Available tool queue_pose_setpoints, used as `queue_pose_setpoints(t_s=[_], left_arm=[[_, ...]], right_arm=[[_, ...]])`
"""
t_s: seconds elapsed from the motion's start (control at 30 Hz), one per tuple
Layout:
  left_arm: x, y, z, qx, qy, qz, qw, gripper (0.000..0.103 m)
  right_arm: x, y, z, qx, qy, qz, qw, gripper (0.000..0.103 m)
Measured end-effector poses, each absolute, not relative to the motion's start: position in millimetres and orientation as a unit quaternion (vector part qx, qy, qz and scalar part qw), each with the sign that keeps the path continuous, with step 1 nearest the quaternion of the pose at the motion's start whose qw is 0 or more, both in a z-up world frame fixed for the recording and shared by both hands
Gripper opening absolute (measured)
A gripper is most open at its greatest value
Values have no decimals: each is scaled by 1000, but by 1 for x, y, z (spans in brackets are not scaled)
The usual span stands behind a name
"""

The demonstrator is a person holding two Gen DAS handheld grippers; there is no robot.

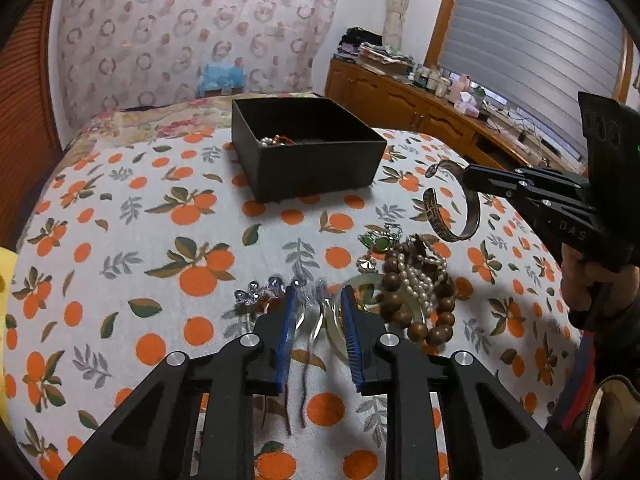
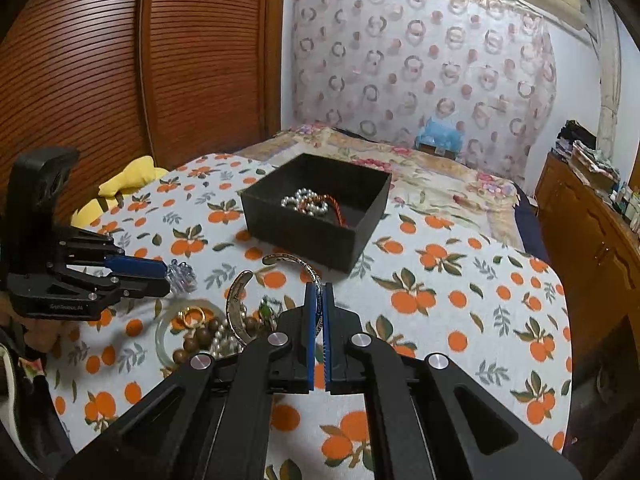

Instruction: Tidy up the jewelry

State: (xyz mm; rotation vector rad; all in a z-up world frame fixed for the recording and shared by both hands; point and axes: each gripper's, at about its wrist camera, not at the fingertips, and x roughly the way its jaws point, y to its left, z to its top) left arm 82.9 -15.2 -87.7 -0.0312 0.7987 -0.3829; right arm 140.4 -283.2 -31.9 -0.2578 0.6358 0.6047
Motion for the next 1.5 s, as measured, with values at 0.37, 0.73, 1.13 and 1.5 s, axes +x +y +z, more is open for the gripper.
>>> queue_pose_setpoints(t_s=[0.37, 0.73, 1.13, 1.5], left_arm=[[70, 5, -82, 5, 382, -154, 911, 37], [75, -6, -102, 42, 415, -162, 894, 50], [77, -22, -109, 72, 423, -149, 891, 50], [77, -24, -106, 66, 414, -150, 896, 34]], right_arm=[[140, -273, -31, -130, 305, 300, 895, 3], [139, -268, -35, -134, 308, 302, 892, 3], [139, -272, -38, -134, 312, 299, 892, 3], [139, -272, -39, -134, 312, 298, 892, 3]])
